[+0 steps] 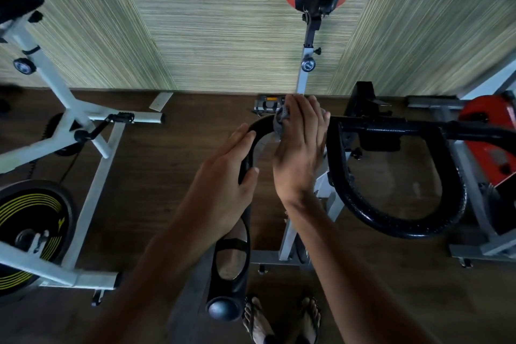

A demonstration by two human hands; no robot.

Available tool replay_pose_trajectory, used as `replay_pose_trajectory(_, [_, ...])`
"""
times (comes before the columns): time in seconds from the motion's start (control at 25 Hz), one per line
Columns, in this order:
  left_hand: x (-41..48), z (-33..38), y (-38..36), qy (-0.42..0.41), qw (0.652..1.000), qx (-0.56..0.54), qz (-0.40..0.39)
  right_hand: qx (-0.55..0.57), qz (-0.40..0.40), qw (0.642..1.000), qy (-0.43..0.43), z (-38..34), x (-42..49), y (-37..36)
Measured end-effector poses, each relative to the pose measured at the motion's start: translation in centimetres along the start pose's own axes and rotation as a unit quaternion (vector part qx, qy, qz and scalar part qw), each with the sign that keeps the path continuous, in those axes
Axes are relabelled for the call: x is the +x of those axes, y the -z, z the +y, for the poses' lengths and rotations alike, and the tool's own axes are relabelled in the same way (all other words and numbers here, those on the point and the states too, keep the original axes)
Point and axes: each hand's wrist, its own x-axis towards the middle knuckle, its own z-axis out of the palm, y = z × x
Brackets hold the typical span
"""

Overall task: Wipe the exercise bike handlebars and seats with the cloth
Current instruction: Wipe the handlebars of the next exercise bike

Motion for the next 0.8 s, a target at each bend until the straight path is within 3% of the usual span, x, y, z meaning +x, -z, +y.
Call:
replay_pose_trajectory(0.08, [0.0, 0.1, -0.1, 0.002, 1.000, -0.006, 0.002, 0.010, 0.008, 0.999, -0.039, -0.6, 0.1, 0.0])
replay_pose_trajectory(0.24, [0.0, 0.1, -0.2, 0.003, 1.000, -0.003, 0.014, -0.006, -0.036, 0.999, 0.041, 0.4, 0.0, 0.5])
replay_pose_trajectory(0.4, [-0.1, 0.2, -0.2, 0.008, 1.000, -0.006, 0.014, 0.001, -0.026, 1.000, -0.010, -0.6, 0.2, 0.6])
replay_pose_trajectory(0.6, [-0.3, 0.2, -0.1, 0.021, 0.999, -0.025, 0.013, 0.031, -0.077, 0.996, 0.045, 0.7, 0.5, 1.3])
replay_pose_trajectory(0.8, [-0.4, 0.5, 0.6, 0.046, 0.998, -0.050, -0.004, 0.050, -0.048, 0.998, -0.007, -0.6, 0.7, 1.0])
